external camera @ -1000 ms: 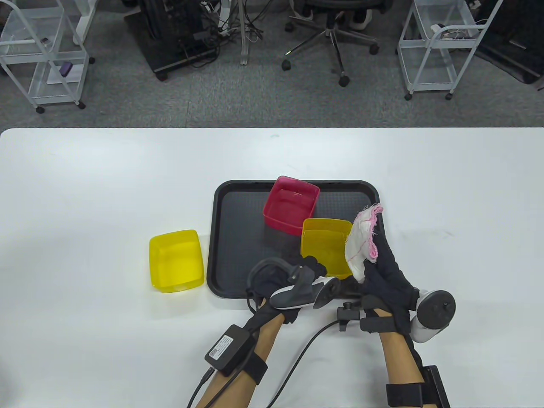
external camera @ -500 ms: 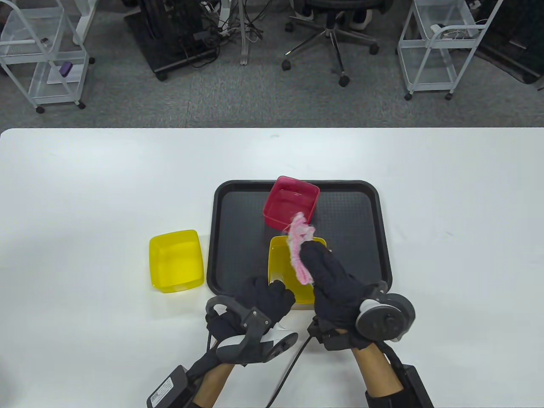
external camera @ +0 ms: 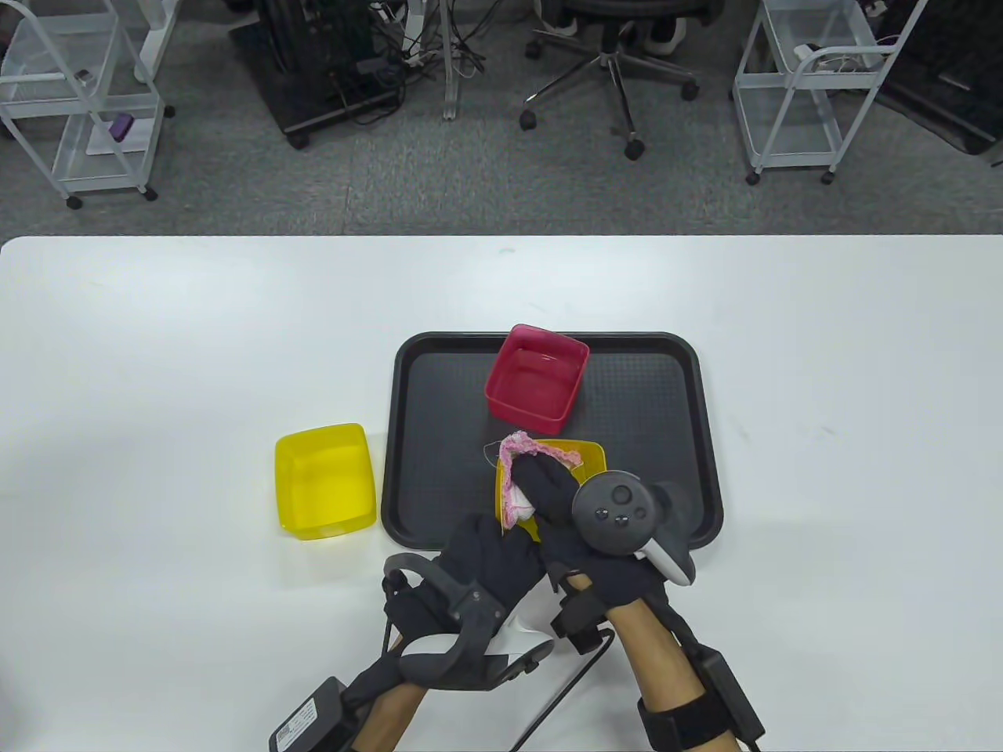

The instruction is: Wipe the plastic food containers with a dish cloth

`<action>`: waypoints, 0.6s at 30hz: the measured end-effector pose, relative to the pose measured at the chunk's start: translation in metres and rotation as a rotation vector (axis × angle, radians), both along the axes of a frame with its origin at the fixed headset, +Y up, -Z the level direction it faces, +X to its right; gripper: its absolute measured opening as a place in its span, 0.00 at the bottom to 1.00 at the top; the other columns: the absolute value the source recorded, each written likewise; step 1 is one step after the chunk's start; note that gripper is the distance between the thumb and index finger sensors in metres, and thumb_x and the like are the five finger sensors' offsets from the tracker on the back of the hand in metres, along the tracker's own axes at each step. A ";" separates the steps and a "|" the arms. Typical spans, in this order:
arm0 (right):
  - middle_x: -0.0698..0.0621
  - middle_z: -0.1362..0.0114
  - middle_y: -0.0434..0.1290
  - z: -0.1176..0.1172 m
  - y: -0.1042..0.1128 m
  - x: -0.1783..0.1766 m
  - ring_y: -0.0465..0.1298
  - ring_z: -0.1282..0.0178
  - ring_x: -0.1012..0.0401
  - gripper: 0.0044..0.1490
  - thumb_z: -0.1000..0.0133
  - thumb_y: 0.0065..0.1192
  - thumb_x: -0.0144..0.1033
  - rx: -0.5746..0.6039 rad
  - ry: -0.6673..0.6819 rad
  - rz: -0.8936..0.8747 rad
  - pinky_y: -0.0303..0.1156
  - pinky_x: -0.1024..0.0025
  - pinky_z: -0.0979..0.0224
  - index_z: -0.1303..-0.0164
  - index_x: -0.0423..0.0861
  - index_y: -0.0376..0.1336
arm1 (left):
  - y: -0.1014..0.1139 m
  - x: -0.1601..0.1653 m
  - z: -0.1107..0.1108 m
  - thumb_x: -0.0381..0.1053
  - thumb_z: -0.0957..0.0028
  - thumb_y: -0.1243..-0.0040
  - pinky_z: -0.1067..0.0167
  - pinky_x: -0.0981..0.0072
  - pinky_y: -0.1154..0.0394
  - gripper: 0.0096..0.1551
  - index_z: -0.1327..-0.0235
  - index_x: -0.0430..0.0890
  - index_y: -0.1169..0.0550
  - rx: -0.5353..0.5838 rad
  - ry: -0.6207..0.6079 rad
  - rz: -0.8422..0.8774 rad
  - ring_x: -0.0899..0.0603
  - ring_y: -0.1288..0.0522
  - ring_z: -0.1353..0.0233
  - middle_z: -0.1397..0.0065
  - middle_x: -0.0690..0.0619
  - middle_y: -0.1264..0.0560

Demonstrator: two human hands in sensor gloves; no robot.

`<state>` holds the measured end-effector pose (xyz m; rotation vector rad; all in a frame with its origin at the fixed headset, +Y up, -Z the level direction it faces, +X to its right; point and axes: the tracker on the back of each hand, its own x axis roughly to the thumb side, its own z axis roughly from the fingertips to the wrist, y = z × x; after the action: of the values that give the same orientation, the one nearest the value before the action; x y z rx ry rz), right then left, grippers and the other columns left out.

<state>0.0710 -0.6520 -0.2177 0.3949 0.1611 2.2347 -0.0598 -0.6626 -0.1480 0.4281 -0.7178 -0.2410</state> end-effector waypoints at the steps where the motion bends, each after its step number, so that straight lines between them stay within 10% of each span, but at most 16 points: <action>1: 0.32 0.24 0.62 -0.002 -0.003 0.001 0.64 0.30 0.35 0.31 0.45 0.60 0.17 -0.083 0.008 -0.101 0.71 0.42 0.36 0.29 0.38 0.60 | 0.000 -0.001 -0.002 0.60 0.52 0.31 0.39 0.52 0.13 0.19 0.51 0.55 0.14 -0.005 0.005 0.001 0.41 0.11 0.44 0.43 0.59 0.14; 8: 0.34 0.27 0.69 -0.005 -0.021 0.008 0.69 0.33 0.36 0.28 0.46 0.60 0.17 -0.284 0.046 -0.115 0.72 0.42 0.39 0.33 0.39 0.65 | -0.004 -0.017 -0.020 0.60 0.54 0.30 0.34 0.55 0.14 0.18 0.53 0.60 0.14 -0.080 0.050 -0.042 0.44 0.12 0.39 0.42 0.63 0.14; 18: 0.41 0.28 0.72 0.008 -0.005 -0.014 0.70 0.28 0.40 0.25 0.48 0.61 0.13 0.155 -0.004 0.518 0.73 0.44 0.33 0.41 0.45 0.71 | -0.005 -0.007 -0.012 0.61 0.53 0.30 0.35 0.56 0.14 0.19 0.52 0.58 0.14 -0.031 0.019 -0.060 0.44 0.11 0.41 0.43 0.62 0.14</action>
<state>0.0571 -0.6572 -0.2093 0.4723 0.0944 2.7691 -0.0666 -0.6680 -0.1599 0.3750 -0.7156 -0.2897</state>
